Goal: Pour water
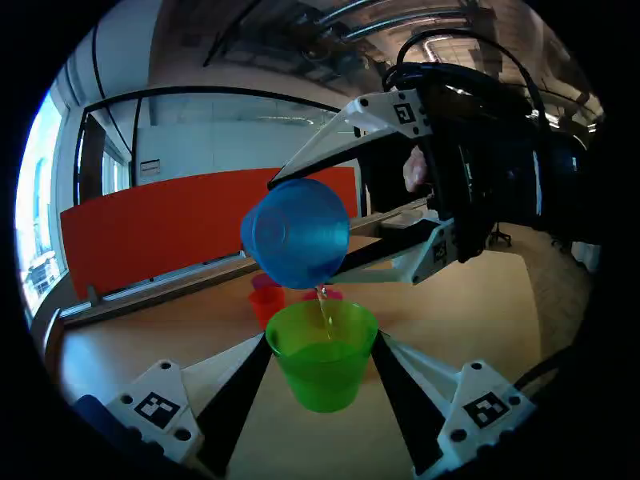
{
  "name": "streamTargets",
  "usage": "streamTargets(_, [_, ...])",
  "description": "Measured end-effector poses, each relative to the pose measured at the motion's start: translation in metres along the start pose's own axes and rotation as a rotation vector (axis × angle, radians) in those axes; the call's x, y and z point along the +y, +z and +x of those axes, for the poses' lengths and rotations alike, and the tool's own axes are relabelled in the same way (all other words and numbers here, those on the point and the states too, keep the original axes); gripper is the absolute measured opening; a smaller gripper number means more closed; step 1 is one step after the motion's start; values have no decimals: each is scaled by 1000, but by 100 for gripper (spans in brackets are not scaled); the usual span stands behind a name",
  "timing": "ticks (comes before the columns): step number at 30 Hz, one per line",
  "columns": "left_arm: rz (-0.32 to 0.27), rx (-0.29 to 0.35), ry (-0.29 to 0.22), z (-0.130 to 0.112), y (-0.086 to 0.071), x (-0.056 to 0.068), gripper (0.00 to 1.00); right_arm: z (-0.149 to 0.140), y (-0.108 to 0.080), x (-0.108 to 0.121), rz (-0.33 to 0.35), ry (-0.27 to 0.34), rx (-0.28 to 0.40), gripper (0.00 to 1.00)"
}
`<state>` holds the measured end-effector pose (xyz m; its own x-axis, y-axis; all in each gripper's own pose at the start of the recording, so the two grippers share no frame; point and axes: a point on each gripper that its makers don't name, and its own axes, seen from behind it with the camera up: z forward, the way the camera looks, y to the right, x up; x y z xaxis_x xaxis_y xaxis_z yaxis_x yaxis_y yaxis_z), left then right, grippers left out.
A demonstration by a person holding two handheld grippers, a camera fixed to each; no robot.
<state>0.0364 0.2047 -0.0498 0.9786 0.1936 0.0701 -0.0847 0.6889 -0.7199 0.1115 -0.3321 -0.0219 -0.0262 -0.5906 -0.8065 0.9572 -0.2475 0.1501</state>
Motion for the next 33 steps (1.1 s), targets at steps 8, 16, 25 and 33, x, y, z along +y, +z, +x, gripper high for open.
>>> streamTargets(8, [-1, 0, 0, 0, 1, 0, 87, 3, -2, -2, -2, -22, -7, 91])
streamTargets(16, [-1, -1, 1, 0, 1, 0, 87, 5, -3, 0, -10, -37, -9, 91])
streamTargets(25, [-2, 0, 3, 1, 1, 0, 87, 5, -4, 1, -18, -49, -16, 91])
streamTargets(33, [-1, 1, 1, 0, 0, 0, 87, 6, -4, 0, -18, -51, -15, 91])
